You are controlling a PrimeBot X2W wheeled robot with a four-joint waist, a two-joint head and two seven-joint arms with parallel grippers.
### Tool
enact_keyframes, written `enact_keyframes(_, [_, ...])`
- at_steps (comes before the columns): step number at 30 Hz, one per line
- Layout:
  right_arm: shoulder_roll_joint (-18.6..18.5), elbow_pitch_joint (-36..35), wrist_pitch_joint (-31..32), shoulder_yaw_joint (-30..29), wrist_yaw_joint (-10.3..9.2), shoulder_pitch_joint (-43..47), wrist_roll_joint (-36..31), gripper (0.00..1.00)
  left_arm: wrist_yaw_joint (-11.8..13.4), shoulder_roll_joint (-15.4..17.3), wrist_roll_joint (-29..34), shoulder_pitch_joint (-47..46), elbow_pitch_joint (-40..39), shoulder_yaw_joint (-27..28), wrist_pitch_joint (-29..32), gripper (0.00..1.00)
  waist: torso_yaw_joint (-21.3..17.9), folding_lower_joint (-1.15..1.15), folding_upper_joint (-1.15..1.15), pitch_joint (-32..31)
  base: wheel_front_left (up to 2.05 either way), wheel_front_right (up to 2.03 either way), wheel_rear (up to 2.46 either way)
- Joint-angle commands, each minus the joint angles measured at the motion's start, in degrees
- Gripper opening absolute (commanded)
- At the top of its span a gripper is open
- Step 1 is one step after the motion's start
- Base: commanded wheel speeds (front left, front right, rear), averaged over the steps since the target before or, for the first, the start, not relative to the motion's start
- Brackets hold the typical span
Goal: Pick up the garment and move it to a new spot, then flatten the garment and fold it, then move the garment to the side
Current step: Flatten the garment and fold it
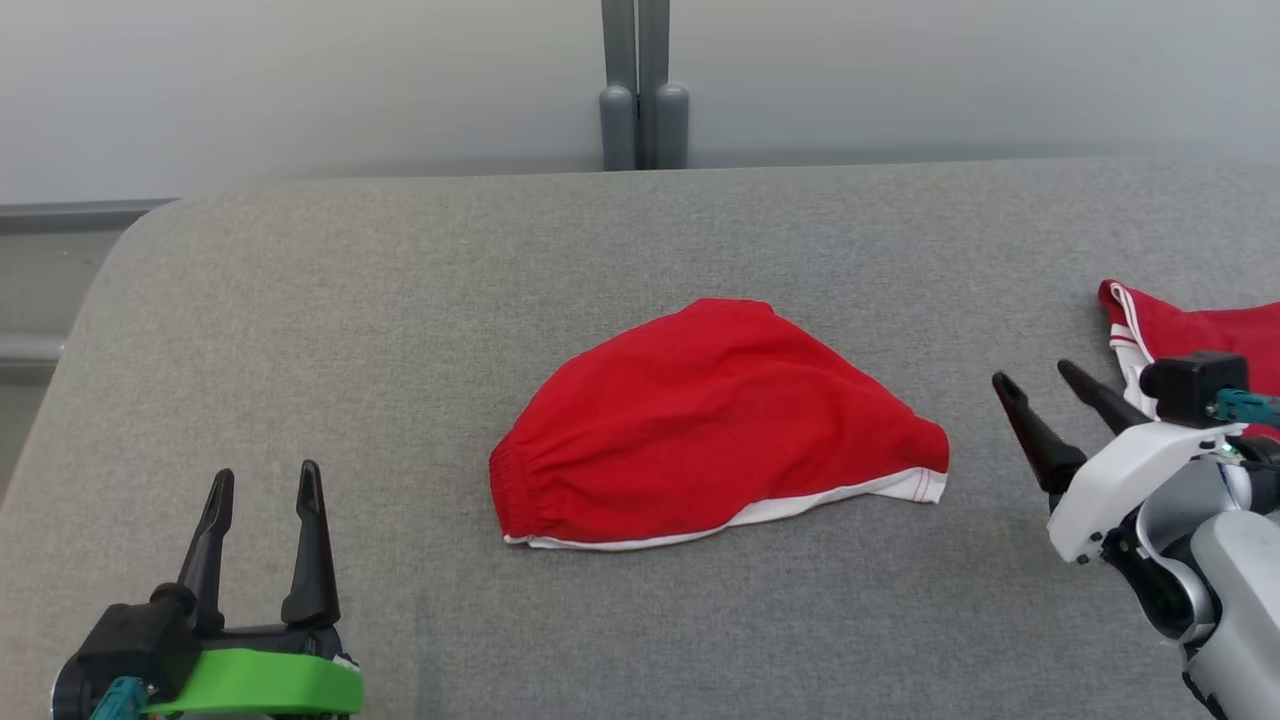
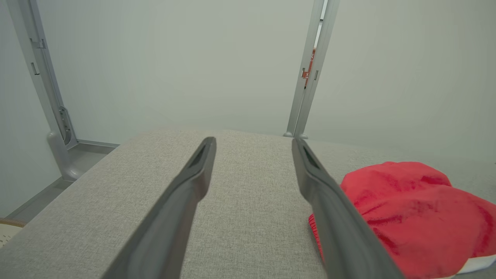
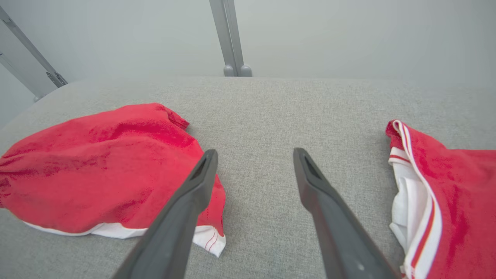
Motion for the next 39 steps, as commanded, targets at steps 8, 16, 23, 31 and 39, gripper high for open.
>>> enact_keyframes(8, [3.3,-8.8,-14.2,-8.3,0.03,3.7,-8.8,1.00,0.3,0.1,1.6,1.8,-3.3,3.1,-0.1,1.00,-4.7,0.00,0.00,-2.7,0.00,0.00,0.00])
enact_keyframes(16, [11.7,-15.2,-16.7,-14.6,0.03,12.0,-14.5,1.00,-1.2,-2.4,2.8,2.7,-4.4,4.0,-0.1,1.00,-5.3,0.00,0.00,-1.9,0.00,0.00,0.00])
enact_keyframes(23, [14.3,-15.1,-16.7,-15.2,0.03,14.3,-15.4,1.00,-2.5,-3.5,4.9,3.0,-3.8,4.8,-0.1,1.00,-5.0,0.00,0.00,-1.9,0.00,0.00,0.00])
enact_keyframes(31, [13.4,-13.7,-16.7,-14.3,0.03,13.4,-15.3,1.00,-3.6,-4.4,5.4,2.2,-2.9,5.3,-0.1,1.00,-4.4,0.00,0.00,-1.8,0.00,0.00,0.00])
enact_keyframes(39, [12.5,-12.9,-16.7,-13.2,0.03,12.4,-14.6,1.00,-4.1,-4.9,5.9,1.9,-2.1,5.5,-0.1,1.00,-4.7,0.00,0.00,-1.5,0.00,0.00,0.00])
